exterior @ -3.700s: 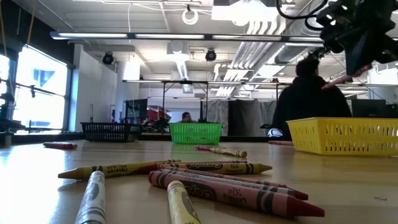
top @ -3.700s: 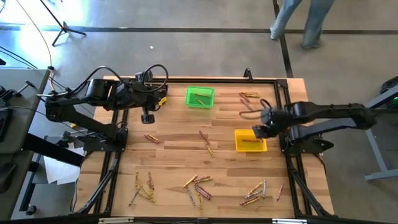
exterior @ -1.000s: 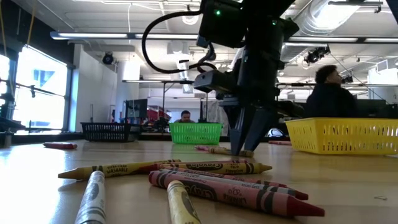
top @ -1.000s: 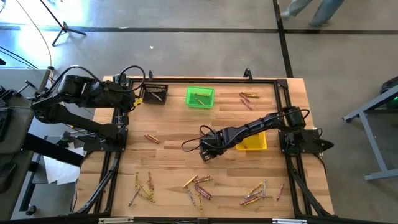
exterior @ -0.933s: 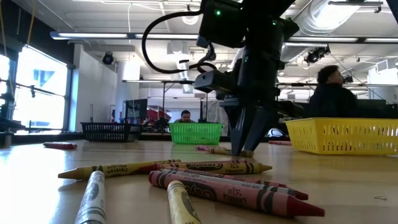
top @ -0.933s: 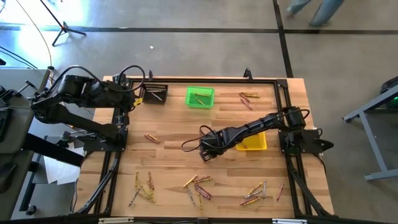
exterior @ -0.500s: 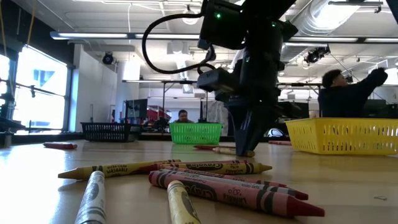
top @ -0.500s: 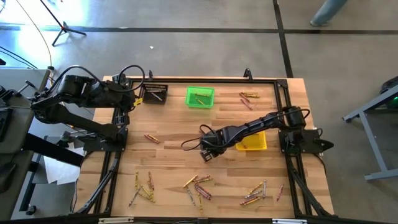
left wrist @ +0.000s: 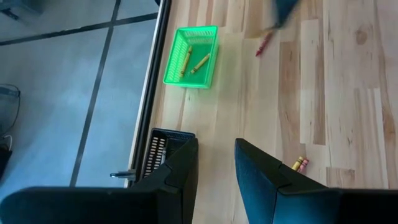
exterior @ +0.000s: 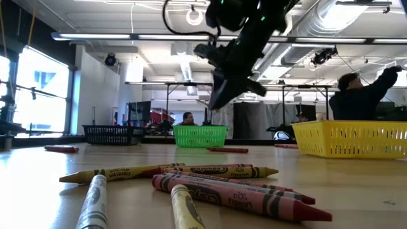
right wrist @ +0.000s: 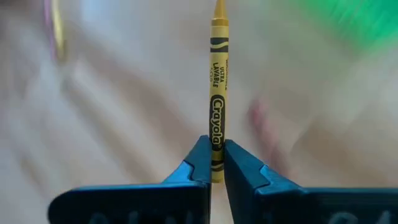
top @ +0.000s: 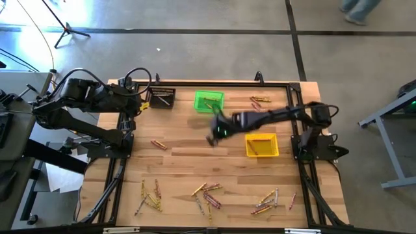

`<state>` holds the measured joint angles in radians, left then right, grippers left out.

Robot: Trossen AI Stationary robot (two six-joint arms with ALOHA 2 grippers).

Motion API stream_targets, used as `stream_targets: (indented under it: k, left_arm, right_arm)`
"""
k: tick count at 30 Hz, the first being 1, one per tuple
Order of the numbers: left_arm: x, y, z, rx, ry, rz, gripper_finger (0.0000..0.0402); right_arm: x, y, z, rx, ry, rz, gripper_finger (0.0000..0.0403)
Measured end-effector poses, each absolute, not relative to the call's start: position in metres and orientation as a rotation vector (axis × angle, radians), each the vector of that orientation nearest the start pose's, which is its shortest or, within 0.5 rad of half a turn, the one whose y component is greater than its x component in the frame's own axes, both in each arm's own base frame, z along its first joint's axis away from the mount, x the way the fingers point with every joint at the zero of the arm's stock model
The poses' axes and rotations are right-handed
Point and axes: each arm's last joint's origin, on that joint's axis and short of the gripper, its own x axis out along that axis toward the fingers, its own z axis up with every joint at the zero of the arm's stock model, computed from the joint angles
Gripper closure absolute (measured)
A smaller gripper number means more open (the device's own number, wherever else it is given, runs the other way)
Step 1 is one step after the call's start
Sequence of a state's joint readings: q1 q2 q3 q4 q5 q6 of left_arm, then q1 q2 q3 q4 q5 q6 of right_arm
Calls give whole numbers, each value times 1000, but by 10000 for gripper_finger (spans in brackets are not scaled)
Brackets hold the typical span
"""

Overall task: Sort crayons
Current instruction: Put the yellow crayon into the green basket

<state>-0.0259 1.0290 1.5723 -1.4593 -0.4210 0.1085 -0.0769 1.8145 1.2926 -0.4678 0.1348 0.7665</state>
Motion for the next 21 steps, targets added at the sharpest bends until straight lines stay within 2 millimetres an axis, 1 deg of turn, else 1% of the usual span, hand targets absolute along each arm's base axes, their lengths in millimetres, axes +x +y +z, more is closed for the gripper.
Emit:
stream_targets:
  k: [4, 7, 9, 11, 12, 14, 17, 21]
  left_arm:
    - [121, 9, 434, 301, 907, 320, 310]
    - [121, 9, 434, 298, 905, 322, 310]
    - [121, 9, 434, 282, 902, 330, 310]
    - [121, 9, 434, 271, 900, 335, 310]
    - [121, 9, 434, 264, 898, 338, 310]
    - [121, 9, 434, 252, 896, 344, 310]
    - [122, 9, 434, 252, 896, 345, 310]
    - [123, 9, 434, 255, 894, 351, 310]
  right_arm:
    - [380, -88, 215, 650, 716, -622, 390]
    - [374, -126, 218, 647, 639, -691, 390]
    - [367, -147, 219, 640, 622, -733, 390]
    - [359, -162, 218, 648, 637, -752, 390]
    - [357, -167, 215, 652, 652, -746, 390]
    - [354, -171, 208, 664, 707, -726, 390]
    - [356, -172, 195, 656, 765, -708, 390]
    - [359, -173, 186, 649, 785, -698, 388]
